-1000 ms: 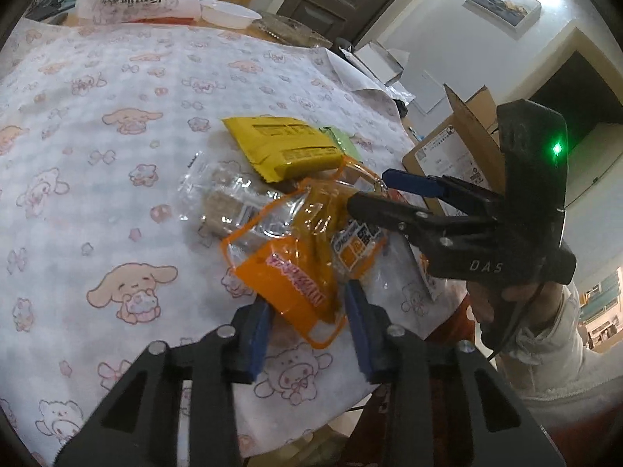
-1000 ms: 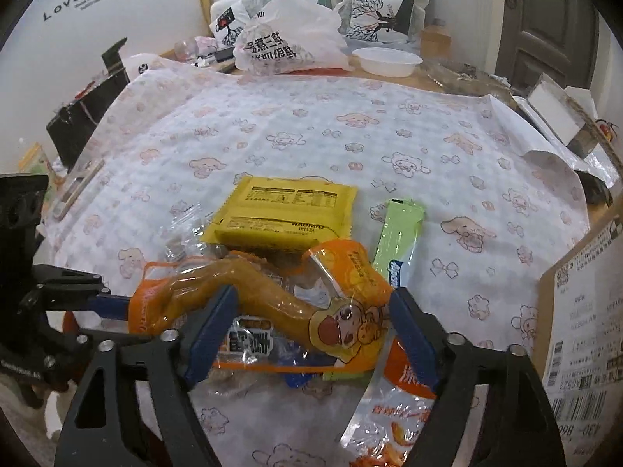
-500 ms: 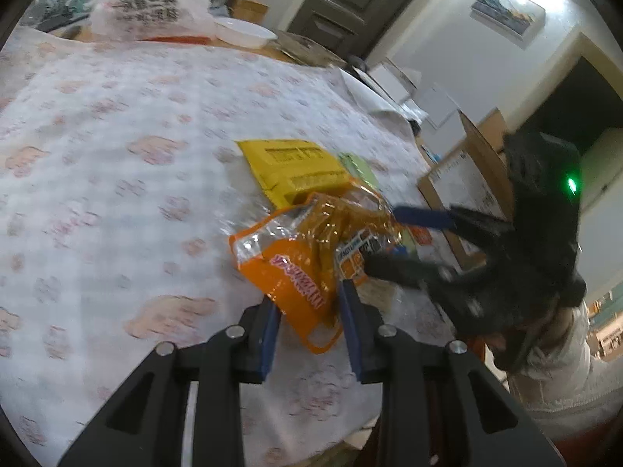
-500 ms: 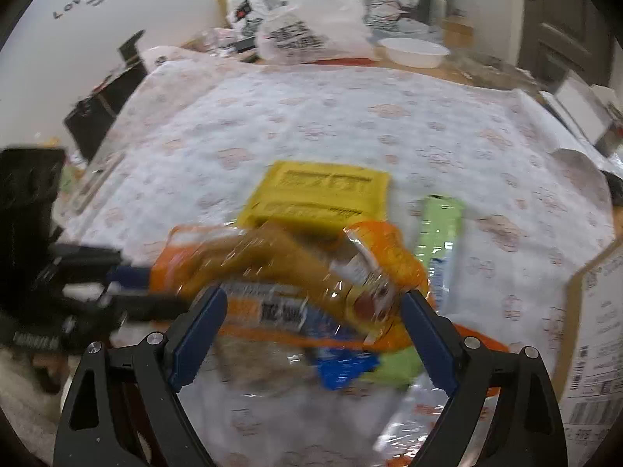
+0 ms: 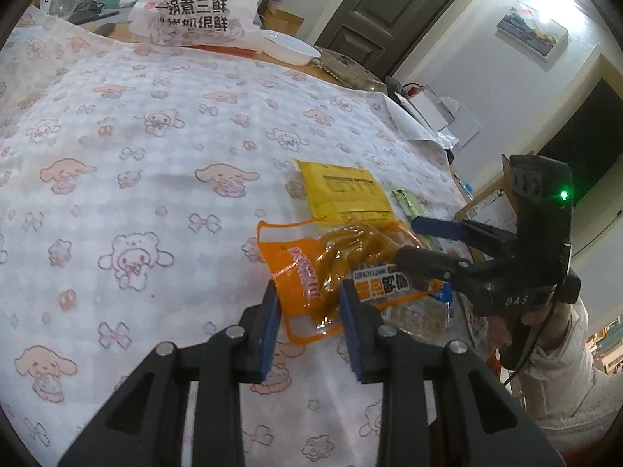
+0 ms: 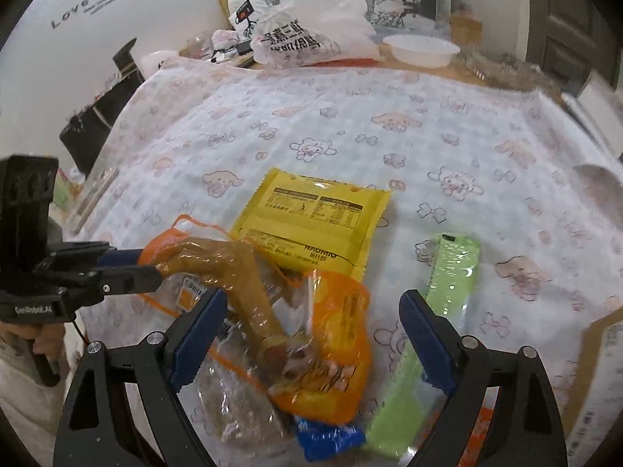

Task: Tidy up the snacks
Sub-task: 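Lower both grippers onto the orange sausage pack and close them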

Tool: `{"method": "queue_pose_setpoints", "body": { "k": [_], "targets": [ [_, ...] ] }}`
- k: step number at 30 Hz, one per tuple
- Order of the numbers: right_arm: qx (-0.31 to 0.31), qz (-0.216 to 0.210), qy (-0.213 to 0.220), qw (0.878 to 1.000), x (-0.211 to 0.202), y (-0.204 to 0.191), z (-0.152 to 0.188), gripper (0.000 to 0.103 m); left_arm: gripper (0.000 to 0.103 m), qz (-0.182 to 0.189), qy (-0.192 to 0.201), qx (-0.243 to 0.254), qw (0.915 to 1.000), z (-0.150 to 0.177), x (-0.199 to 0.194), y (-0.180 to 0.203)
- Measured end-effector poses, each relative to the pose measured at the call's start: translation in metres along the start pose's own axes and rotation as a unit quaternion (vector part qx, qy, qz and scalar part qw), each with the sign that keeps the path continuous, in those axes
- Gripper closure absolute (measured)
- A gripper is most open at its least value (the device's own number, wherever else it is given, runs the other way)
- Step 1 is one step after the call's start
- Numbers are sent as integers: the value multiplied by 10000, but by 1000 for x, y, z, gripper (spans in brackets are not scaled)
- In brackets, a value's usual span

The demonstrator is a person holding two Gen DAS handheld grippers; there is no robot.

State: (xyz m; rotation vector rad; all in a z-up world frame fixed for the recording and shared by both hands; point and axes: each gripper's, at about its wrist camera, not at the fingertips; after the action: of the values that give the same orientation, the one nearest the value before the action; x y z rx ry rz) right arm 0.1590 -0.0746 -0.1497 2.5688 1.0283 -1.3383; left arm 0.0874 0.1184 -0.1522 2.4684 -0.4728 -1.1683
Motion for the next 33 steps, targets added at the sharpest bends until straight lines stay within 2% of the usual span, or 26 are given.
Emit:
{"method": "queue_pose_setpoints", "body": {
  "k": [3,6,10,14,17,18,21,26,30,33],
  "targets": [
    [74,-345,-7,9994,0,-3,3,15,76,-15,1,17,10000,-1,0,-1],
    [-23,-488,-7,9988,-6,-14,6,16,76,-71,18,33,10000,-4,0,-1],
    [-12,-623,-23,9981,-17,-22,11,25,74,-137,57,-7,9999,-8,-2,-6],
    [-45,-850,-48,9964,-31,-33,17,26,73,-213,113,-38,9997,-12,-5,-11],
    [-147,-1204,-150,9925,-36,-44,19,33,73,-304,132,-93,9994,-14,-4,-18],
    [-282,-1175,-207,9925,-36,-50,18,34,73,-343,136,-107,9993,-14,-3,-20],
    [-753,-636,-68,9951,-35,-60,12,34,73,-339,116,-125,9993,-14,0,-25],
    [-664,-132,12,9977,-13,-48,-8,33,73,-293,114,-149,9994,-13,0,-29],
    [-488,-223,108,9985,-3,-35,-15,27,73,-253,124,-163,9995,-14,0,-32],
    [-451,-379,120,9982,3,-32,-17,27,73,-231,121,-158,9995,-15,1,-33]
  ]
}}
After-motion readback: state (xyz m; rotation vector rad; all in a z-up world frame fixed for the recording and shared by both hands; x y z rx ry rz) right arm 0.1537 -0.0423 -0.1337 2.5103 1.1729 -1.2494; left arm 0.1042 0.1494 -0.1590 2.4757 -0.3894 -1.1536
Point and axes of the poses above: each gripper's, at about its wrist camera, not at the fingertips, and x roughly the way its jaws point, y to its right, z to its underside, and after that the axes turned 5 degrees about y, right-handed
